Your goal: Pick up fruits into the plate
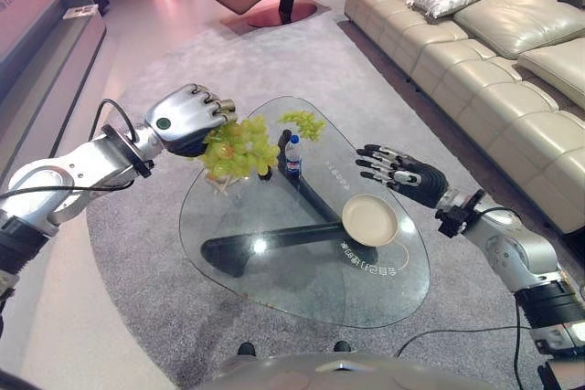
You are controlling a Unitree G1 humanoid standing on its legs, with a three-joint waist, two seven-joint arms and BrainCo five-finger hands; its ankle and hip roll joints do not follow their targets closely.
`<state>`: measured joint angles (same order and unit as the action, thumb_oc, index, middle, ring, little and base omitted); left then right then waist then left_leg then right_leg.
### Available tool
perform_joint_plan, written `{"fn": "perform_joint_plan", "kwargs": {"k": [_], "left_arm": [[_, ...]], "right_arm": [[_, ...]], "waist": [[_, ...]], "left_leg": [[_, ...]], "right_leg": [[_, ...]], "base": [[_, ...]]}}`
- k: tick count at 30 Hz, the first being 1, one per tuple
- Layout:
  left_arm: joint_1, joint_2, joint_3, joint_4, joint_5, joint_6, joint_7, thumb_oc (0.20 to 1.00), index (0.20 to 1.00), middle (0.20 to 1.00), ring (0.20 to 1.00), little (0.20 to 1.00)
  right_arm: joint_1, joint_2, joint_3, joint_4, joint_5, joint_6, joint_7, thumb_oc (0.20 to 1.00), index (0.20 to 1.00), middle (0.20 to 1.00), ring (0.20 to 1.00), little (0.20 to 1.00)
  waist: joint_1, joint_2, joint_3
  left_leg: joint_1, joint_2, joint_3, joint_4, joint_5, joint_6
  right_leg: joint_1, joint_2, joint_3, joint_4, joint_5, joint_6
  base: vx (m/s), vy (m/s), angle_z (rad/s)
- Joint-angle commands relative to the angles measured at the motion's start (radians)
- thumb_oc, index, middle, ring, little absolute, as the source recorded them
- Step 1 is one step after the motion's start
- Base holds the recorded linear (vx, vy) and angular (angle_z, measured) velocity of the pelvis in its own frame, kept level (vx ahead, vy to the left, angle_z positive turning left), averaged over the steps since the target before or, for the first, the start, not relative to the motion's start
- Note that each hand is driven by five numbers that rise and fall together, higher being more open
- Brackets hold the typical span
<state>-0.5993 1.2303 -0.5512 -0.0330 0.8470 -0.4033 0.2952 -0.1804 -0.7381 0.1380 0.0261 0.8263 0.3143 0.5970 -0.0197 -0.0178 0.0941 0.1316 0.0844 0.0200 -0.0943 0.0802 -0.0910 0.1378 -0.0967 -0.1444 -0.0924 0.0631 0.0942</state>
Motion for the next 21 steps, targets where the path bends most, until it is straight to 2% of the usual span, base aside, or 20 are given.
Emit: {"fn": "perform_joint_plan", "kwargs": {"k": [1, 6, 9, 13, 21], "left_arm": [[-0.161, 0.044, -0.012, -0.025, 0.02, -0.006, 0.08, 0.2, 0.2, 0.2, 0.2, 0.2], [-0.293, 0.039, -0.121, -0.073, 0.011, -0.013, 0.092, 0.2, 0.2, 0.2, 0.2, 0.2], [-0.368, 0.015, -0.178, -0.091, 0.003, -0.021, 0.087, 0.2, 0.2, 0.2, 0.2, 0.2], [-0.43, -0.019, -0.223, -0.115, -0.013, -0.018, 0.062, 0.2, 0.2, 0.2, 0.2, 0.2], [-0.473, -0.078, -0.253, -0.154, -0.062, -0.021, 0.004, 0.2, 0.2, 0.2, 0.2, 0.2]], "right_arm": [[-0.081, -0.077, 0.029, -0.073, 0.078, 0.021, 0.058, 1.0, 1.0, 1.0, 1.0, 1.0], [-0.126, -0.115, 0.089, -0.117, 0.109, 0.067, 0.058, 1.0, 1.0, 1.0, 1.0, 1.0], [-0.168, -0.104, 0.133, -0.138, 0.166, 0.126, 0.037, 1.0, 1.0, 1.0, 1.0, 1.0], [-0.199, -0.077, 0.18, -0.154, 0.189, 0.172, 0.016, 1.0, 1.0, 1.0, 1.0, 1.0], [-0.245, -0.044, 0.247, -0.208, 0.221, 0.205, -0.042, 1.0, 1.0, 1.0, 1.0, 1.0]], "waist": [[0.017, -0.006, -0.052], [0.019, -0.007, -0.057], [0.02, -0.005, -0.055], [0.019, -0.002, -0.058], [0.016, -0.001, -0.054]], "left_leg": [[0.046, -0.093, 0.056, 0.026, -0.147, 0.057], [0.05, -0.095, 0.052, 0.025, -0.146, 0.057], [0.052, -0.095, 0.052, 0.026, -0.147, 0.057], [0.057, -0.097, 0.049, 0.023, -0.149, 0.058], [0.06, -0.097, 0.051, 0.024, -0.149, 0.06]], "right_leg": [[0.026, -0.004, -0.045, 0.023, -0.049, 0.024], [0.031, -0.007, -0.06, 0.025, -0.05, 0.025], [0.035, -0.008, -0.065, 0.026, -0.051, 0.024], [0.04, -0.008, -0.066, 0.024, -0.053, 0.024], [0.039, -0.005, -0.055, 0.024, -0.054, 0.023]], "base": [[-0.01, 0.011, 0.08], [0.0, 0.005, 0.09], [-0.01, 0.007, 0.1], [0.0, 0.0, 0.0], [0.0, 0.0, 0.0]]}}
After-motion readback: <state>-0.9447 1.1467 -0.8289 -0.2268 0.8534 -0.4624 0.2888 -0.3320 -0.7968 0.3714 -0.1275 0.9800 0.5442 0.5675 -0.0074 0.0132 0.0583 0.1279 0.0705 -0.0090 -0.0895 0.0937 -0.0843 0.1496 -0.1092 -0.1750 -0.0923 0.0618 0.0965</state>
